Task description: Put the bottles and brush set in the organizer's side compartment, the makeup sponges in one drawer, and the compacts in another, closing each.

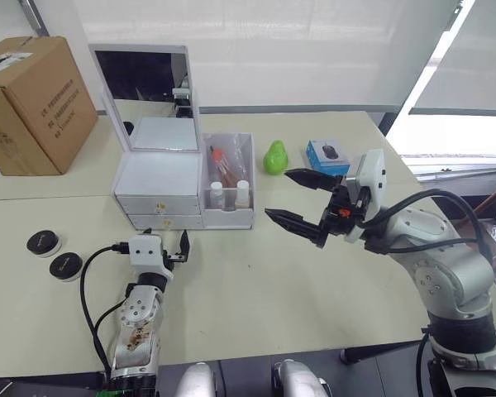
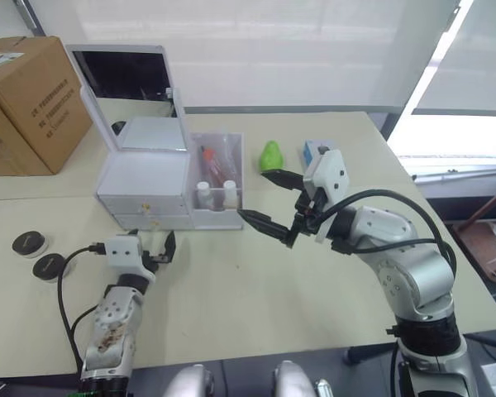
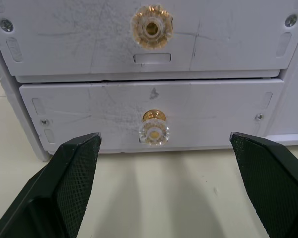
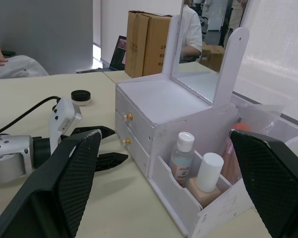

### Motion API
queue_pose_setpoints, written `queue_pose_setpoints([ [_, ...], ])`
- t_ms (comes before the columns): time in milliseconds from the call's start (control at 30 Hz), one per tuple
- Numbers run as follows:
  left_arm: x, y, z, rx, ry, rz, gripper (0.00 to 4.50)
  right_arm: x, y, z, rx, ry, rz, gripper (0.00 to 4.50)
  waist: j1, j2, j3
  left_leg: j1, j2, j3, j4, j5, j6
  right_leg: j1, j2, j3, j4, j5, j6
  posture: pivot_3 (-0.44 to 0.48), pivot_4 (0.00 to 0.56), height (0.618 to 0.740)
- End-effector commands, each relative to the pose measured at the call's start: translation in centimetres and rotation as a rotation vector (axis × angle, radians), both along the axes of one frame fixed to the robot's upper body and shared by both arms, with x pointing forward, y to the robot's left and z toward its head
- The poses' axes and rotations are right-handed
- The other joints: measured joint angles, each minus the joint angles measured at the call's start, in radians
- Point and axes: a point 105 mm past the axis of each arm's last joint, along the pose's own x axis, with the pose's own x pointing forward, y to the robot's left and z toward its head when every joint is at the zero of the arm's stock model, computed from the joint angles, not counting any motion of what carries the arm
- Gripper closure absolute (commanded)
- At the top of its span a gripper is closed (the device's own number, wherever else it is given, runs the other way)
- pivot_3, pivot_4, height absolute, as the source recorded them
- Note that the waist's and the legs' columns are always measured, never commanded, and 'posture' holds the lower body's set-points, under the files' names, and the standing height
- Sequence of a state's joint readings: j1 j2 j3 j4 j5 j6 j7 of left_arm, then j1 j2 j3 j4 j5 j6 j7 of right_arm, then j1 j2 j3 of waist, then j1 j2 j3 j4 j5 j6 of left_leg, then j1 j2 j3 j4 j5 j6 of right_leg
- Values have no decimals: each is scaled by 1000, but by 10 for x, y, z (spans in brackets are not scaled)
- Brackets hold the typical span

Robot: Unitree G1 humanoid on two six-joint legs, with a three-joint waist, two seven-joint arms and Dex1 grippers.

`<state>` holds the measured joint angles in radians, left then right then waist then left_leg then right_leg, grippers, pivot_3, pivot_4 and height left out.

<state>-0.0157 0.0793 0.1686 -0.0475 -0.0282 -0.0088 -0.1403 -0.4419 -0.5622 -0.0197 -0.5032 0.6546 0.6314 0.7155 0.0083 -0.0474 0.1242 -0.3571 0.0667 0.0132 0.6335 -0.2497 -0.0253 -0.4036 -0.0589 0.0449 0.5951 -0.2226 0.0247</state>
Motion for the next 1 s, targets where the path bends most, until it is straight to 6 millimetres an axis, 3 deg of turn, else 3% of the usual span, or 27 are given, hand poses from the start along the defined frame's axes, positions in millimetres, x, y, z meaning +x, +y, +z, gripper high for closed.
queue_pose_setpoints([
  [33,7,-4,11,2,-54,-8,30,-7,1,5,12,-18,16,0,1,0,0,0,0,0,0,0,0,0,0,0,0,0,0,0,150,733],
  [333,11,-5,12,6,-65,2,30,-8,0,1,13,0,16,0,1,0,0,0,0,0,0,0,0,0,0,0,0,0,0,0,150,733],
  [467,11,-4,12,8,-68,8,911,-10,1,0,16,9,30,0,0,0,0,0,0,0,0,0,0,0,0,0,0,0,0,0,150,733],
  [767,11,-2,11,6,-62,13,3881,-13,3,2,23,11,45,0,1,0,0,-1,0,-1,0,0,0,0,0,0,0,0,0,0,150,733],
  [1000,12,-2,10,2,-54,17,3962,-14,4,3,25,14,52,0,1,0,0,-1,0,-1,0,0,0,0,0,-1,0,0,0,0,150,733],
])
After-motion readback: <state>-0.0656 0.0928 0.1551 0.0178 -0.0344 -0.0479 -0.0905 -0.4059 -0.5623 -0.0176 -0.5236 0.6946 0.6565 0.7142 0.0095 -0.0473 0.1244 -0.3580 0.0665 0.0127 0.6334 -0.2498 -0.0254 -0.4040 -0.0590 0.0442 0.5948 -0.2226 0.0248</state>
